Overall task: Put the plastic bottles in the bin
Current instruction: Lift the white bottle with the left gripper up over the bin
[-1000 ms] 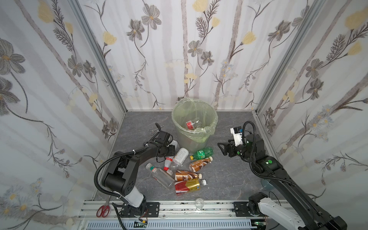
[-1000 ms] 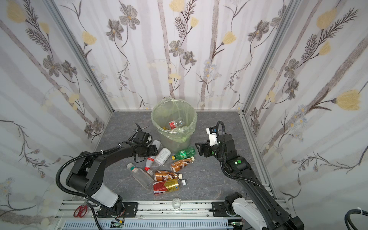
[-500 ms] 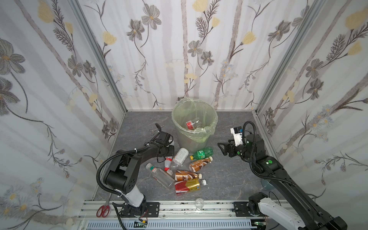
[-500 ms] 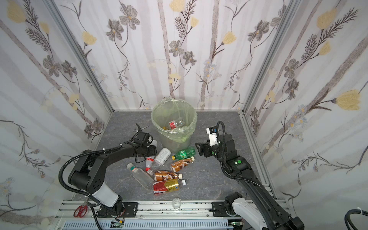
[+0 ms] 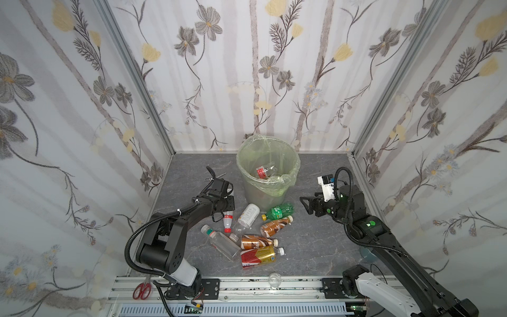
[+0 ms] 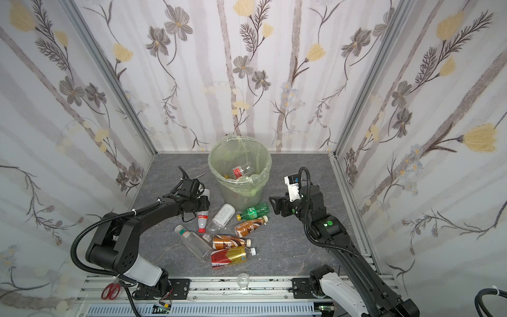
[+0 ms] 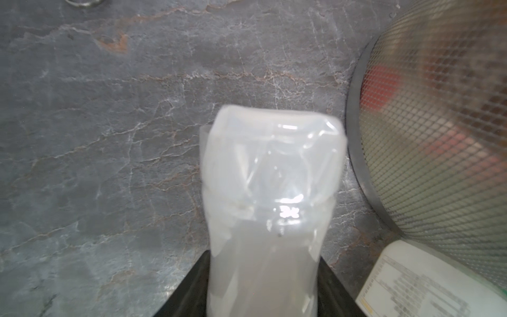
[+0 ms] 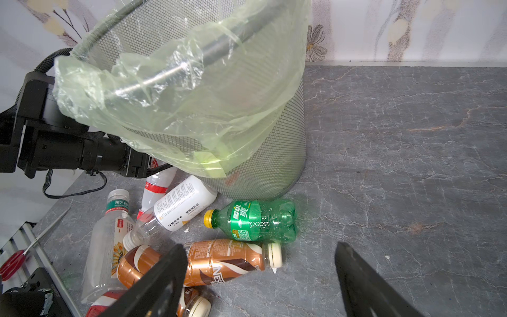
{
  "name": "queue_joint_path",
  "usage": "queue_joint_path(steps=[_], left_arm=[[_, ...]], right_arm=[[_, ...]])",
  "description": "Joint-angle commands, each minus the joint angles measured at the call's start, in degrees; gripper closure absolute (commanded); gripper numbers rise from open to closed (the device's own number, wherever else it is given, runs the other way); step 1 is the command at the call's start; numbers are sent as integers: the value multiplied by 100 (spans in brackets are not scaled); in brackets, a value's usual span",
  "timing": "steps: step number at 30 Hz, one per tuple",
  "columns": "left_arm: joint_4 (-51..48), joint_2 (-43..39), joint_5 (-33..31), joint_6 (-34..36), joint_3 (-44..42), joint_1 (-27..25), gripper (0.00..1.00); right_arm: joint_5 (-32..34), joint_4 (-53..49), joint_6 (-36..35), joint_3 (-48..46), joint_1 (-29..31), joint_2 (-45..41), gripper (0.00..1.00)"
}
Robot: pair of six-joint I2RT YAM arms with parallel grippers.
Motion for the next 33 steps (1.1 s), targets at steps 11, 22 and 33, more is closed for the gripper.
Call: queue_joint_path(steps=[11, 22, 33], left_arm=[[-76, -1098, 285, 29, 402, 354, 51], [-197, -1958, 853, 31, 957, 763, 51], [-209, -1788, 1432, 22, 2569, 883, 49]], right_arm=[[-4, 158, -14, -19, 6, -8, 15], [-58, 204, -18, -19, 2, 30, 15], [-76, 193, -23, -15, 3, -33, 15]])
